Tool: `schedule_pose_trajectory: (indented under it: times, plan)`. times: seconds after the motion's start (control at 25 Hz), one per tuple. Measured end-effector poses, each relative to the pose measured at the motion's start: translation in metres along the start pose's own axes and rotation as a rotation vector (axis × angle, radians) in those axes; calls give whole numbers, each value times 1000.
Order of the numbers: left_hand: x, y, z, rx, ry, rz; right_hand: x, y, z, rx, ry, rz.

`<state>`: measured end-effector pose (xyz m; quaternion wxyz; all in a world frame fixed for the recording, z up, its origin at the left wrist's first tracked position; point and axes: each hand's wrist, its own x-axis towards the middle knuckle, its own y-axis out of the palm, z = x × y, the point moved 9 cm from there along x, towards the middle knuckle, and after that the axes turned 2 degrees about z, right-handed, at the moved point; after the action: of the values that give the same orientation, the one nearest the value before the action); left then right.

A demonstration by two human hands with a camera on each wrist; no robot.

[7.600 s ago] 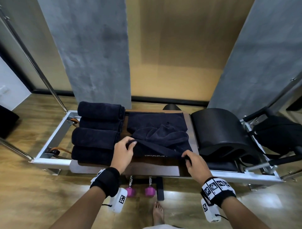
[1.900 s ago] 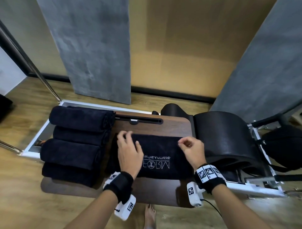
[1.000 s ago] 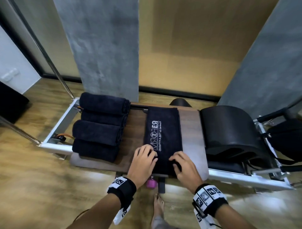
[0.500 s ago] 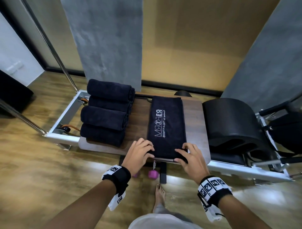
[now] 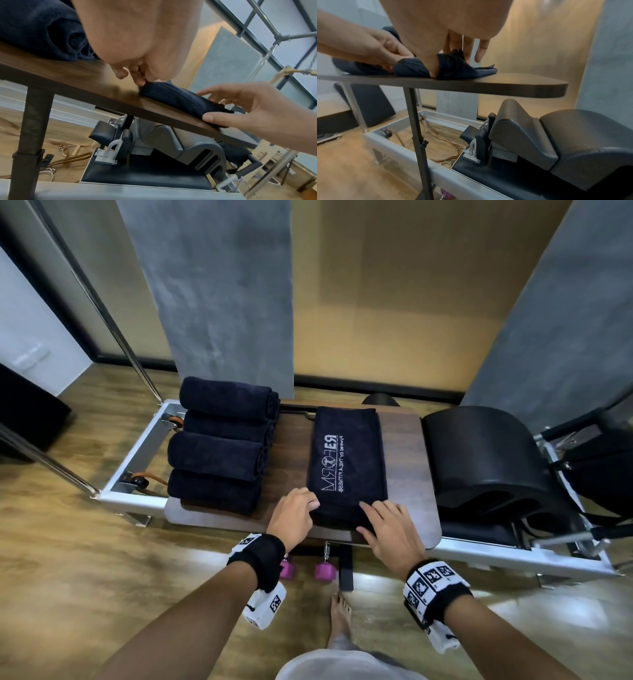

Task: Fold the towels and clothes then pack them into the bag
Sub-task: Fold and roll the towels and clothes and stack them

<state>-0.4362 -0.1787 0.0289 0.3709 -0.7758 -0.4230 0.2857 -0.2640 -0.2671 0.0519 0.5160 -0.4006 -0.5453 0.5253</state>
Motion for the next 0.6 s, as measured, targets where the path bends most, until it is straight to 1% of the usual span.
schedule_pose_trajectory:
  times: [0.08,0.2,0.32,0.4,0.44,0.48,0.6]
  plan:
    - [0,-4,5,-83,-28,-17,5,0,10,-73,-48,19]
    - [-3,-12,8,-190,-55,-39,4,-1,18,-158,-166,-18]
    - [-5,-18,7,-154,3,-64,-1,1,21,-182,-266,-14]
    - [-8,-22,6,-150,72,-96,5,1,20,-123,-246,57]
    - [-11,-24,5,-155,106,-99,11,1,16,-72,-202,105]
    - [-14,-24,4,-139,125,-89,17,2,11,-16,-153,148]
    - [-17,-19,0,25,179,-24,33,2,4,96,-38,237]
